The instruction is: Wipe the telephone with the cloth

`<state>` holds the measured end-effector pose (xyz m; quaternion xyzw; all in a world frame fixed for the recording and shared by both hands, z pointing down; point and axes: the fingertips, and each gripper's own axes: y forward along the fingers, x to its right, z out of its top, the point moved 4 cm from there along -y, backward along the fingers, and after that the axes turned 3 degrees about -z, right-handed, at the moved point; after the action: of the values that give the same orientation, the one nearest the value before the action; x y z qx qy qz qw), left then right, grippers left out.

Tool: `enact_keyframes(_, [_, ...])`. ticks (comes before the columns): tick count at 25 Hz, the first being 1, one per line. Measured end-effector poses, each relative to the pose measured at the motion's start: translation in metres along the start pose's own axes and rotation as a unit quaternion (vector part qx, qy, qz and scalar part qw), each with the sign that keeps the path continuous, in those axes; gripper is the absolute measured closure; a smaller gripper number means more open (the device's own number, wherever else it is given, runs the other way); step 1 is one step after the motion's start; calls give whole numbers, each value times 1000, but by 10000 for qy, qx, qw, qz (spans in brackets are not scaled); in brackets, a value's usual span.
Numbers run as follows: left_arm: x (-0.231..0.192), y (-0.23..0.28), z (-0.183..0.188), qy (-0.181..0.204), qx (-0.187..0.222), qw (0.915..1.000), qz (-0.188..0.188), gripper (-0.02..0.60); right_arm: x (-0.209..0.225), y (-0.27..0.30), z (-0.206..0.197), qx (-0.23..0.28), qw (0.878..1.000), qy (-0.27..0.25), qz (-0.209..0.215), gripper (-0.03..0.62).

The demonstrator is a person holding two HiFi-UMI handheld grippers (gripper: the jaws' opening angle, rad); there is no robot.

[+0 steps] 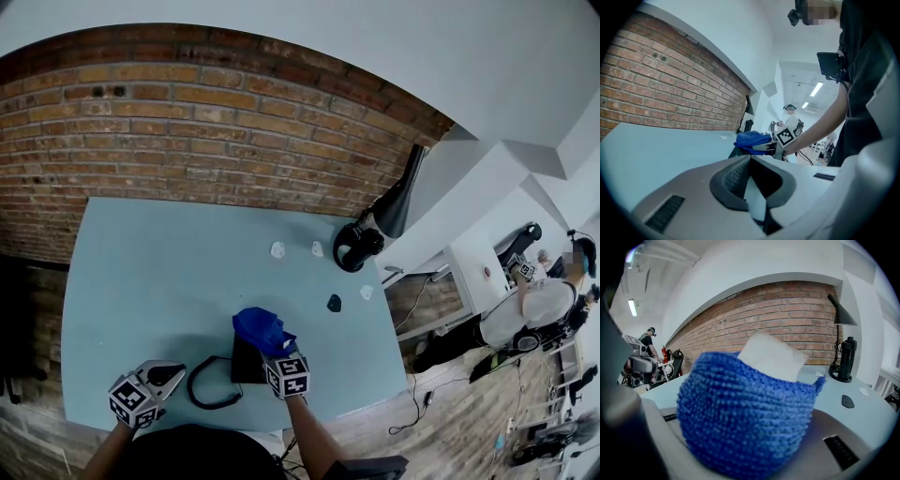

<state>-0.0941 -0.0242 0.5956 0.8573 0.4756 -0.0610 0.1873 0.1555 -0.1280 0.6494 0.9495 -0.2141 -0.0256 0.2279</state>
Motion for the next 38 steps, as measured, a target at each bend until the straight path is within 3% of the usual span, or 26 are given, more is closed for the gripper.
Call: enact_keyframes(38, [7, 3, -7, -28, -36, 9999, -93, 560, -20, -28, -41, -131, 9995, 283, -23, 459])
